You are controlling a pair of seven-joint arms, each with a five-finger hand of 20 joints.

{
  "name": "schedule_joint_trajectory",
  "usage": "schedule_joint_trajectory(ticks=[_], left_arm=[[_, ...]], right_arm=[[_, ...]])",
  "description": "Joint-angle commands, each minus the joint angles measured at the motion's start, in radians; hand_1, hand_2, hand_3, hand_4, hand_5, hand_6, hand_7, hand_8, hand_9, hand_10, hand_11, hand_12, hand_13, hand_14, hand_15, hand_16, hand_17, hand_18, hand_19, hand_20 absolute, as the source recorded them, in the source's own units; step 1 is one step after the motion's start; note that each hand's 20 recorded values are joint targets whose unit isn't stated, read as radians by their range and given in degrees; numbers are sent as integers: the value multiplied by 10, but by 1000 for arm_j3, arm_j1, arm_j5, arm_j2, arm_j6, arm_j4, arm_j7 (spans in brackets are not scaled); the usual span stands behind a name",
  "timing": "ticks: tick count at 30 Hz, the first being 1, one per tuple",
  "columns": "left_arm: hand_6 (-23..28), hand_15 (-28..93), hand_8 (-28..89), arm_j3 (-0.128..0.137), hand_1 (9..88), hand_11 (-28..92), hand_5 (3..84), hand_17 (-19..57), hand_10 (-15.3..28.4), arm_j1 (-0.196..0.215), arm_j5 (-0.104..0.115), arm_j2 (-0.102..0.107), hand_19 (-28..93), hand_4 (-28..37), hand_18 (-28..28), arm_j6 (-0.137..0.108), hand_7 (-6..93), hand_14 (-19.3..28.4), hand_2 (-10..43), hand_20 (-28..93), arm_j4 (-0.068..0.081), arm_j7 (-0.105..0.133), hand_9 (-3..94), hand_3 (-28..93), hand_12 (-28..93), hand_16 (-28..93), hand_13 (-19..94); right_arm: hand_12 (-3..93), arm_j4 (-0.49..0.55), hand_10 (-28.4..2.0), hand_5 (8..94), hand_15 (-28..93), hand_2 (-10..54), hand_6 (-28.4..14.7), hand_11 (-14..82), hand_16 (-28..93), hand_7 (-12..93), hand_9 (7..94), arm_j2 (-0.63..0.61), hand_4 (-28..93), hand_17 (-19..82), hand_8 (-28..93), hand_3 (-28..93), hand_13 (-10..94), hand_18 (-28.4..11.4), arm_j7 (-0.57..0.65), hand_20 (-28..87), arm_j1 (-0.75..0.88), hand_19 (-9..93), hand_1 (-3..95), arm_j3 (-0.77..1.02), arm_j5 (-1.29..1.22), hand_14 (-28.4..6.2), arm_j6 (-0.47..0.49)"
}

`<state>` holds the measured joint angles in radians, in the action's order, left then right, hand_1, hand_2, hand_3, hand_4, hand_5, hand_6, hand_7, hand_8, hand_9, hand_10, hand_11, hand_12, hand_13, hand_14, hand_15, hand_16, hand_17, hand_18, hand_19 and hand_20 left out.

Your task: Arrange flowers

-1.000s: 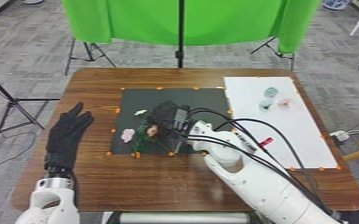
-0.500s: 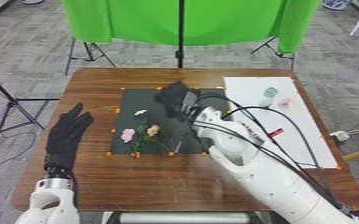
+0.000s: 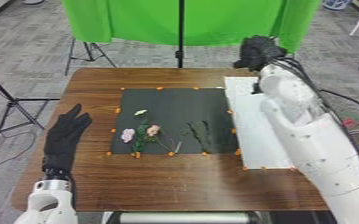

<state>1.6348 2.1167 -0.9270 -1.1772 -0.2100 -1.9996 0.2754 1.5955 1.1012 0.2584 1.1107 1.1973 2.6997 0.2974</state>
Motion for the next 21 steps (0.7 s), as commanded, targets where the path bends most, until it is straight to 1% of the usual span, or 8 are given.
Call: schedule_joint_trajectory(ticks=[1, 4, 7, 10, 16, 18, 19, 21], left_arm=[[46, 95, -54, -4, 186, 132, 414, 69, 134, 7, -6, -4, 17, -283, 107, -6, 55, 158, 54, 188, -1, -8, 420, 642, 95, 12, 347], [45, 95, -54, -3, 186, 133, 414, 69, 135, 4, -7, -1, 17, -283, 107, -3, 56, 157, 53, 188, 0, -11, 420, 643, 96, 12, 346], [46, 95, -54, -3, 186, 132, 415, 69, 134, 5, -5, 1, 17, -283, 107, -5, 56, 157, 53, 188, 0, -12, 419, 644, 96, 12, 346], [45, 95, -54, -3, 185, 131, 414, 69, 135, 7, -8, -1, 17, -283, 107, -3, 56, 158, 51, 188, -1, -15, 419, 647, 95, 12, 346], [44, 95, -54, -6, 187, 131, 413, 69, 135, 8, -9, -8, 17, -283, 107, -2, 55, 157, 49, 188, -1, -10, 420, 649, 95, 12, 346], [44, 95, -54, -6, 188, 131, 413, 69, 134, 11, -9, -9, 17, -283, 107, -1, 55, 157, 49, 188, -2, -9, 420, 647, 95, 12, 346], [44, 95, -54, -5, 188, 132, 414, 69, 134, 13, -10, -9, 17, -283, 107, 0, 56, 158, 49, 188, -3, -10, 420, 647, 95, 12, 346], [44, 95, -54, -6, 189, 132, 413, 69, 134, 13, -8, -11, 17, -283, 107, -1, 56, 157, 48, 188, -2, -11, 420, 648, 96, 12, 346]], right_arm=[[221, -52, -136, 649, 598, -68, 32, 200, 326, 148, 783, -11, -141, 579, -97, 598, 847, -130, 46, 523, 66, 932, 325, 47, 90, -45, 159], [219, -37, -142, 637, 598, -71, 31, 189, 327, 141, 769, -26, -139, 577, -95, 594, 846, -131, 69, 521, 99, 932, 313, 72, 70, -45, 186], [218, -26, -142, 636, 598, -72, 30, 185, 327, 140, 765, -39, -136, 577, -92, 593, 845, -132, 75, 520, 131, 932, 308, 91, 68, -46, 179], [211, -23, -143, 638, 597, -77, 30, 170, 328, 138, 762, -45, -133, 574, -91, 594, 843, -133, 86, 520, 148, 932, 306, 100, 50, -48, 192], [192, -33, -149, 629, 594, -86, 35, 140, 326, 129, 759, -39, -130, 573, -92, 592, 844, -133, 78, 516, 174, 932, 307, 106, 57, -47, 200], [188, -42, -150, 625, 591, -90, 35, 136, 324, 127, 759, -32, -129, 575, -92, 593, 847, -134, 81, 514, 187, 932, 310, 109, 42, -45, 181], [186, -49, -150, 623, 590, -93, 35, 136, 323, 127, 757, -29, -132, 576, -92, 595, 849, -133, 72, 512, 198, 932, 317, 113, 44, -45, 154], [184, -69, -146, 620, 589, -95, 36, 137, 320, 130, 762, -31, -139, 583, -91, 599, 856, -128, 59, 513, 230, 932, 353, 113, 35, -39, 28]])
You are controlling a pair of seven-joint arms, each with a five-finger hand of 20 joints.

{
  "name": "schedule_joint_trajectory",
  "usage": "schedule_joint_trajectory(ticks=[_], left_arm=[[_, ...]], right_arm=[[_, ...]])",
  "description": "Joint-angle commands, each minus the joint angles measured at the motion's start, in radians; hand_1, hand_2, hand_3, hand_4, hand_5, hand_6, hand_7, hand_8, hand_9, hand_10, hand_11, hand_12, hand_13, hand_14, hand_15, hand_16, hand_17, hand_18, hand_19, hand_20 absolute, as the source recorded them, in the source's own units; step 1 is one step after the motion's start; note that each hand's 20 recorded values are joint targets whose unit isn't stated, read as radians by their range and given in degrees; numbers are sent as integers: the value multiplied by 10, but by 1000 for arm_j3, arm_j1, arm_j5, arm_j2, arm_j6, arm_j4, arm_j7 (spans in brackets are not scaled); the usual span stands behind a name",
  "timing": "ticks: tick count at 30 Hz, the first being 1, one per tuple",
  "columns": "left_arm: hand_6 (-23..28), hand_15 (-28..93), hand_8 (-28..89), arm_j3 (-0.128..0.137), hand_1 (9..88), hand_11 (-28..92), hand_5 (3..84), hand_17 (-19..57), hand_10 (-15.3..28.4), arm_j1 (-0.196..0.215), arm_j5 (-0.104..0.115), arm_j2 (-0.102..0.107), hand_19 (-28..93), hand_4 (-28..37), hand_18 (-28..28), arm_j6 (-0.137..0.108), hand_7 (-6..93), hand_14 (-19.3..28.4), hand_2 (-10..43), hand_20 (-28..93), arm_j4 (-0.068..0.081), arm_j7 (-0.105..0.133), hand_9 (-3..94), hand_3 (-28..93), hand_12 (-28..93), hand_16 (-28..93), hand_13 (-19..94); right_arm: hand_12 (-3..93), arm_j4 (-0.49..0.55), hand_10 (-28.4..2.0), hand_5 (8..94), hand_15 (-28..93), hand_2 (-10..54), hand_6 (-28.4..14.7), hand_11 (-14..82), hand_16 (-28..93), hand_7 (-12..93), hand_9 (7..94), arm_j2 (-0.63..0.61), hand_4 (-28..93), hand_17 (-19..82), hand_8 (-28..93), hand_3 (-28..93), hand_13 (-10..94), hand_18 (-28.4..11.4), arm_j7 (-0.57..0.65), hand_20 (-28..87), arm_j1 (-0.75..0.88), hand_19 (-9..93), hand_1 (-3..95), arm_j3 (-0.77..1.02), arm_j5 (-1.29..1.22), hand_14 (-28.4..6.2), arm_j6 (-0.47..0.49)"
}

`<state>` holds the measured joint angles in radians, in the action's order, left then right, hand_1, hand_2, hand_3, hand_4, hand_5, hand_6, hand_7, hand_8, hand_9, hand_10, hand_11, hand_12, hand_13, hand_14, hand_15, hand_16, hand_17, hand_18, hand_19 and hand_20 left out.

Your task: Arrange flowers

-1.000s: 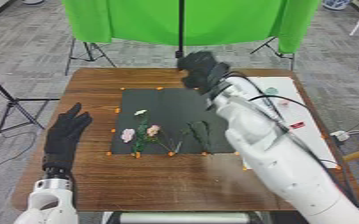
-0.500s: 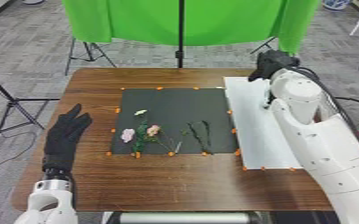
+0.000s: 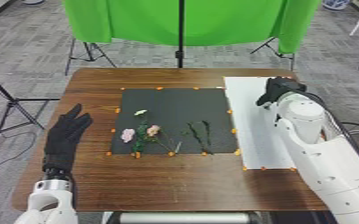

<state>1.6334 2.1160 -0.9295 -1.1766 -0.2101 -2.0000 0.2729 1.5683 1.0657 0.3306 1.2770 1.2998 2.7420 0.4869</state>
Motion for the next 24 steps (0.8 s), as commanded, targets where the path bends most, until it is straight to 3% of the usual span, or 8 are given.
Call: schedule_joint_trajectory(ticks=[1, 3, 8, 10, 17, 24], left_arm=[[44, 95, -54, -4, 189, 132, 413, 69, 134, 16, -5, -13, 17, -283, 107, -1, 57, 157, 48, 188, -3, -8, 420, 649, 96, 12, 346], [44, 95, -55, -3, 191, 132, 413, 69, 134, 19, -4, -16, 17, -283, 107, -2, 56, 157, 47, 188, -4, -7, 419, 649, 96, 12, 346], [44, 96, -54, -3, 198, 132, 413, 69, 134, 19, -4, -19, 17, -282, 107, -3, 55, 157, 45, 188, -3, -9, 419, 649, 96, 12, 347], [44, 95, -54, -2, 199, 132, 412, 69, 134, 18, -4, -18, 17, -282, 107, -5, 55, 156, 45, 188, -3, -9, 420, 648, 95, 12, 347], [44, 95, -54, 0, 201, 133, 413, 69, 134, 23, -2, -21, 17, -281, 108, -8, 56, 157, 43, 188, -5, -7, 420, 650, 95, 12, 347], [44, 95, -55, 3, 206, 133, 413, 69, 134, 29, -2, -17, 17, -279, 107, -13, 57, 157, 43, 188, -8, -6, 420, 647, 95, 12, 347]], right_arm=[[184, -48, -138, 621, 589, -95, 36, 144, 320, 134, 770, 11, -145, 588, -92, 600, 862, -124, -44, 514, 81, 932, 384, 22, 20, -34, -187], [196, -56, -111, 639, 585, -95, 39, 157, 324, 161, 802, 19, -172, 604, -74, 604, 881, -114, -42, 519, 98, 932, 468, 27, 10, -19, -199], [316, -84, -85, 707, 572, -95, 37, 56, 334, 176, 883, 37, -160, 627, 30, 487, 908, -104, -58, 519, 132, 932, 619, 43, -21, -6, -286], [323, -79, -81, 727, 571, -95, 35, 56, 332, 177, 899, 41, -165, 633, 34, 487, 916, -99, -45, 517, 136, 932, 635, 46, -51, -3, -264], [344, -90, -75, 795, 567, -95, 27, 68, 333, 197, 930, 25, -165, 647, 57, 484, 932, -98, -61, 522, 123, 932, 659, 30, -58, 0, -336], [349, 64, -72, 810, 571, -95, 10, 86, 330, 197, 937, -62, -156, 661, 78, 495, 937, -94, -33, 525, 63, 932, 667, -21, -212, 5, -431]])
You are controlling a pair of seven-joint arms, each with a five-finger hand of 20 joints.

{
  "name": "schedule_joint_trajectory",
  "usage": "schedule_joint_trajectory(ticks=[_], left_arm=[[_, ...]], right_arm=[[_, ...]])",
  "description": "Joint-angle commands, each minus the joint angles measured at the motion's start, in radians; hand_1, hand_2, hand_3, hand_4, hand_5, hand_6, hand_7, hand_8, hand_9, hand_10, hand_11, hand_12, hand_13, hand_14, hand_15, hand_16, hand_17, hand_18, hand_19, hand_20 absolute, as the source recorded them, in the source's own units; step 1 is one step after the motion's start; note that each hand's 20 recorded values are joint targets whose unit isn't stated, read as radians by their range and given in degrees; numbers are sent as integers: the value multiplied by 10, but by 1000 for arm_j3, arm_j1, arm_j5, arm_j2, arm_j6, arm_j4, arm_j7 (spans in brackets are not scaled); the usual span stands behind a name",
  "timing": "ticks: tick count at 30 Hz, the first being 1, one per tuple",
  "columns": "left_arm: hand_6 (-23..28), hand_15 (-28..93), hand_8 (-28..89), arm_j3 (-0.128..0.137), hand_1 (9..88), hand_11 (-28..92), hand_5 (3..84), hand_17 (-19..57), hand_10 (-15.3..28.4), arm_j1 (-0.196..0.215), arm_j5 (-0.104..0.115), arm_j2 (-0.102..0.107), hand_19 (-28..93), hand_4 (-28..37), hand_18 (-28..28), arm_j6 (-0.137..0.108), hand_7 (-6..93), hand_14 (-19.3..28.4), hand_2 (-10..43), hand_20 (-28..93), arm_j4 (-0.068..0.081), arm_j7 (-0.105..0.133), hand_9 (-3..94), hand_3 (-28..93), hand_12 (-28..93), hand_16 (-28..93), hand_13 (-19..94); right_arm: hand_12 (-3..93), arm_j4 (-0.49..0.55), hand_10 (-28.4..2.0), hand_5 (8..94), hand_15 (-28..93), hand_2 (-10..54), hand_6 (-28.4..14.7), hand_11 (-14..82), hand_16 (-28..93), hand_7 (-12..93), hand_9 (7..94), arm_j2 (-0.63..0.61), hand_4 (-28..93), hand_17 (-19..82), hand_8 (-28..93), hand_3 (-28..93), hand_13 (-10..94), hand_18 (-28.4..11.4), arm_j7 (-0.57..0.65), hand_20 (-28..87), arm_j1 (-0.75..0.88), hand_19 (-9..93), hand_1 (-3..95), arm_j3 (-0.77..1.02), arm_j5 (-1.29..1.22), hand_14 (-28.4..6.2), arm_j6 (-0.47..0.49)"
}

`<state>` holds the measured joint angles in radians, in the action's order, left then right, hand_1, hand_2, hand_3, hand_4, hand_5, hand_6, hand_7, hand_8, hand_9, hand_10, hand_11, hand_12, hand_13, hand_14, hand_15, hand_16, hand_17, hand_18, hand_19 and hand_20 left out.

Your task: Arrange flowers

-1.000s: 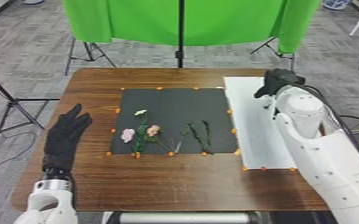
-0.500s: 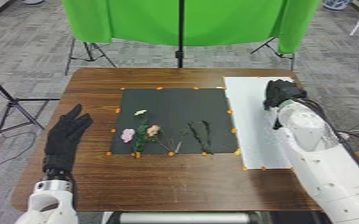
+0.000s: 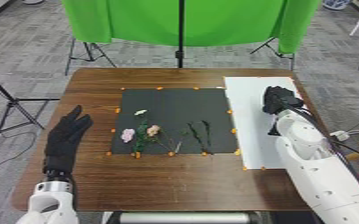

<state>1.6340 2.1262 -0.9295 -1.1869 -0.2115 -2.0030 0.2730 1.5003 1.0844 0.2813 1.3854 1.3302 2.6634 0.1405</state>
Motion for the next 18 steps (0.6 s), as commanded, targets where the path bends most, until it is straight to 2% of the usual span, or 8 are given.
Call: schedule_joint_trajectory(ticks=[1, 4, 10, 18], left_arm=[[44, 95, -55, 2, 205, 133, 413, 69, 134, 18, -2, -7, 17, -279, 107, -10, 57, 157, 43, 188, -5, -6, 420, 647, 95, 12, 347], [44, 95, -55, 2, 205, 134, 413, 69, 134, 19, -2, -7, 17, -278, 107, -10, 57, 157, 44, 188, -6, -7, 420, 646, 95, 12, 347], [46, 96, -55, 2, 208, 134, 414, 71, 134, 19, 1, -6, 17, -278, 106, -8, 56, 158, 45, 186, -5, -4, 419, 643, 96, 12, 349], [46, 96, -54, -6, 208, 135, 413, 72, 134, 8, -4, -5, 18, -277, 105, -1, 55, 158, 45, 184, 0, -11, 419, 643, 96, 11, 349]], right_arm=[[349, 162, -72, 811, 572, -95, 9, 87, 330, 197, 937, -89, -157, 661, 79, 497, 937, -94, 26, 525, -56, 932, 667, -63, -171, 6, -85], [351, 231, -72, 812, 574, -95, 7, 90, 329, 195, 937, -99, -157, 663, 84, 503, 937, -92, 33, 527, -85, 932, 666, -107, -265, 7, -95], [354, 321, -74, 813, 576, -95, 4, 99, 328, 193, 937, -84, -155, 663, 89, 509, 937, -91, 30, 530, -139, 932, 665, -247, -448, 7, -24], [354, 316, -77, 813, 576, -95, 5, 102, 328, 191, 937, -15, -153, 666, 93, 510, 937, -88, 6, 527, -195, 932, 662, -417, -499, 7, 101]])
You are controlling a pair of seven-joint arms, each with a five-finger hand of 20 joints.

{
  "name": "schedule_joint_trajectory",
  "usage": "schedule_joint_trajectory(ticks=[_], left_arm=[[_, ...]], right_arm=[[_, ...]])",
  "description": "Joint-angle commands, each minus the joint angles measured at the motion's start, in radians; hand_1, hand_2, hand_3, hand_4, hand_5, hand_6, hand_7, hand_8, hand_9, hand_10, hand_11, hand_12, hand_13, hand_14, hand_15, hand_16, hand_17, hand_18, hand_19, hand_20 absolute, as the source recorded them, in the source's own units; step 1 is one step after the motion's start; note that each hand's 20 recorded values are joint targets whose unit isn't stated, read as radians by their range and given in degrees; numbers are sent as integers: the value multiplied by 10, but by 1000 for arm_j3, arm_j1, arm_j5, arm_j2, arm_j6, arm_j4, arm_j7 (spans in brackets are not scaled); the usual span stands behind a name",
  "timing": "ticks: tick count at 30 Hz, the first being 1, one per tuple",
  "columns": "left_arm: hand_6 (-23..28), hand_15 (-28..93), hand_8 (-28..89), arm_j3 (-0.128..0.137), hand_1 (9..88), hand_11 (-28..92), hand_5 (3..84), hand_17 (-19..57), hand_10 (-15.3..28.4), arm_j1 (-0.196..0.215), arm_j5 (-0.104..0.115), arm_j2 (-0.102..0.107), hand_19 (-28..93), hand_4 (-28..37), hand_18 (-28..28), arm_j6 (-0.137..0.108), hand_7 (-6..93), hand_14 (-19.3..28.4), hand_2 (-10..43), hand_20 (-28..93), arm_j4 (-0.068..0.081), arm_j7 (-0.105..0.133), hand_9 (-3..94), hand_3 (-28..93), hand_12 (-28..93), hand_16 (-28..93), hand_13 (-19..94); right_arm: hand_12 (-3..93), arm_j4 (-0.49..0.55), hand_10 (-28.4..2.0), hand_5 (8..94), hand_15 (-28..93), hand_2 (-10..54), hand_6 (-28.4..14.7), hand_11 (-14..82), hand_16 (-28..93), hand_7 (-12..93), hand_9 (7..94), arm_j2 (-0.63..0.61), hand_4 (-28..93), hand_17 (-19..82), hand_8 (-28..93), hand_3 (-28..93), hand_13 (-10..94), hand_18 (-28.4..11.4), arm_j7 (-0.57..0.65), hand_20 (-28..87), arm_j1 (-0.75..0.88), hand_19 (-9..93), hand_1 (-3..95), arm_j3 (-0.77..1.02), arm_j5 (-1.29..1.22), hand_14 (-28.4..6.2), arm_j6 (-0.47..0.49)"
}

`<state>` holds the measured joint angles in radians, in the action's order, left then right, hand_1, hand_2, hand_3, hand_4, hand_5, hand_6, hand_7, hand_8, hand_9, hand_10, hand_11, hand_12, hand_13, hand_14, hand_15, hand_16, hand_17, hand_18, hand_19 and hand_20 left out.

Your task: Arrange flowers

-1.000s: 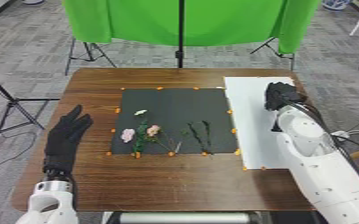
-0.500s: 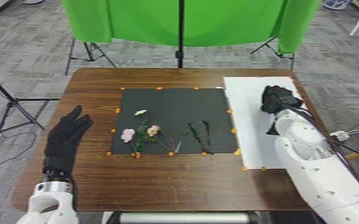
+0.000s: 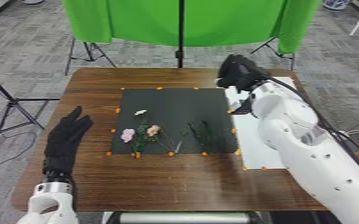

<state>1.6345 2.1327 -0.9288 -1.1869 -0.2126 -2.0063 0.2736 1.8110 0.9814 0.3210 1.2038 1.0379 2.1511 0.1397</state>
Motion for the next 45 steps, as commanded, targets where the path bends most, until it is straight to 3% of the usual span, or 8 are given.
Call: schedule_joint_trajectory(ticks=[1, 24, 45], left_arm=[[46, 96, -54, -8, 208, 135, 413, 71, 135, 0, -3, -3, 18, -277, 105, 0, 55, 159, 45, 185, 3, -11, 419, 643, 96, 11, 349], [46, 96, -54, -12, 205, 134, 412, 68, 134, -17, 2, 7, 17, -279, 108, 14, 54, 158, 44, 184, 16, -18, 418, 645, 95, 12, 348], [46, 95, -53, -10, 204, 134, 410, 68, 134, -11, 0, 0, 17, -275, 109, 14, 53, 158, 41, 184, 14, -8, 419, 645, 96, 12, 347]], right_arm=[[354, 3, -77, 813, 575, -95, 5, 103, 329, 191, 937, 97, -152, 666, 94, 509, 937, -88, -32, 527, -13, 932, 662, -134, 8, 7, 115], [361, -74, -82, 781, 569, -95, 10, 108, 348, 191, 912, 155, -140, 644, 79, 512, 922, -93, -57, 528, 29, 932, 617, -189, 75, 1, 194], [328, -59, -90, 721, 576, -95, 27, 161, 343, 157, 883, 135, -130, 632, 48, 484, 913, -101, -80, 533, 16, 932, 567, -160, 54, -5, 211]])
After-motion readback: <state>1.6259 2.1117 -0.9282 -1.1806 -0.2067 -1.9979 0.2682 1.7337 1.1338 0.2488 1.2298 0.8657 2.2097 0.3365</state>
